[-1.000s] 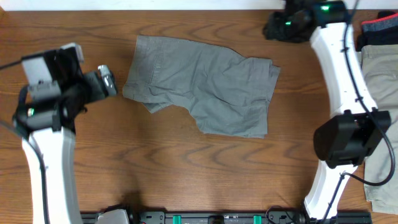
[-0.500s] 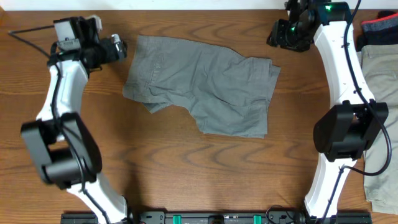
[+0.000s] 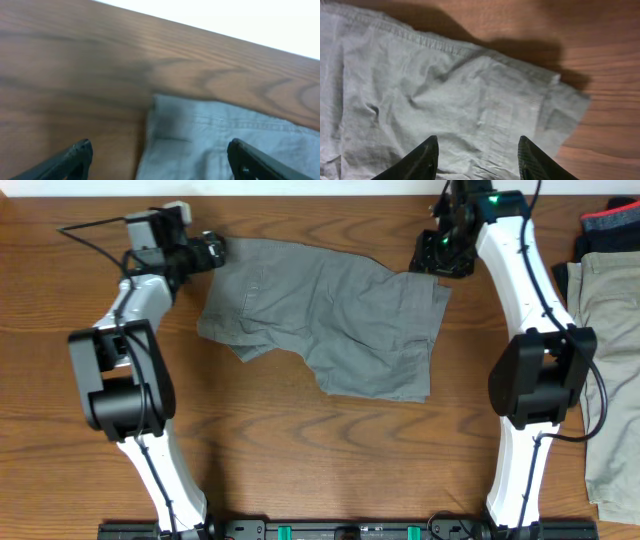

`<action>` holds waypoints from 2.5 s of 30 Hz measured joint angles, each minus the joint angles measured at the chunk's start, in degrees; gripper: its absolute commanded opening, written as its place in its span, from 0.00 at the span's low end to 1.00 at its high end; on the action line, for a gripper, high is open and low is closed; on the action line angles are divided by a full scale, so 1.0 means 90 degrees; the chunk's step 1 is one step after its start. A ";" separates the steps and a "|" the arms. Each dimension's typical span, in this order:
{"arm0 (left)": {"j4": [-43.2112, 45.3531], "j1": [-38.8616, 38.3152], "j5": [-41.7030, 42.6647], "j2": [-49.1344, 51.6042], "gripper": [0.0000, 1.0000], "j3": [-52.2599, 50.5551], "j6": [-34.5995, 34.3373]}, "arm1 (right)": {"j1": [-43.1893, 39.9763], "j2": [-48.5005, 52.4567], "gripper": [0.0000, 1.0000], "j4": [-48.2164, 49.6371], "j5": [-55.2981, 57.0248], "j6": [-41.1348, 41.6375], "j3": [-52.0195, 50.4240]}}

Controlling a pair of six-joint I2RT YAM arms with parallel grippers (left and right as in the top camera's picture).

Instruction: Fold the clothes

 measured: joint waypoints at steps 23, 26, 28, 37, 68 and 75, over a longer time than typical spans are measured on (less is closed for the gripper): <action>0.0078 -0.0481 -0.0954 0.0542 0.69 0.0005 -0.0005 | 0.0311 0.0051 0.41 -0.0333 -0.0002 0.0019 -0.0005; 0.0017 -0.0481 -0.0962 0.0605 0.55 0.0005 -0.0032 | 0.0311 0.0051 0.40 -0.0376 -0.0002 0.0019 -0.0005; -0.0015 -0.0481 -0.0908 0.0605 0.47 0.0005 -0.0036 | 0.0311 0.0051 0.39 -0.0410 0.0000 0.0019 -0.0005; -0.0168 -0.0267 -0.0185 0.0505 0.29 0.0005 -0.0015 | 0.0311 0.0051 0.38 -0.0488 0.0002 0.0019 -0.0005; -0.6227 -0.0226 -0.0517 -0.0928 0.07 -0.0024 0.0510 | -0.0066 0.0253 0.01 -0.0423 -0.0364 0.0542 -0.0663; -0.6380 -0.0066 -0.0959 -0.0928 0.06 -0.0843 0.0177 | 0.0109 0.0556 0.01 0.0078 -0.1013 0.0709 -0.2018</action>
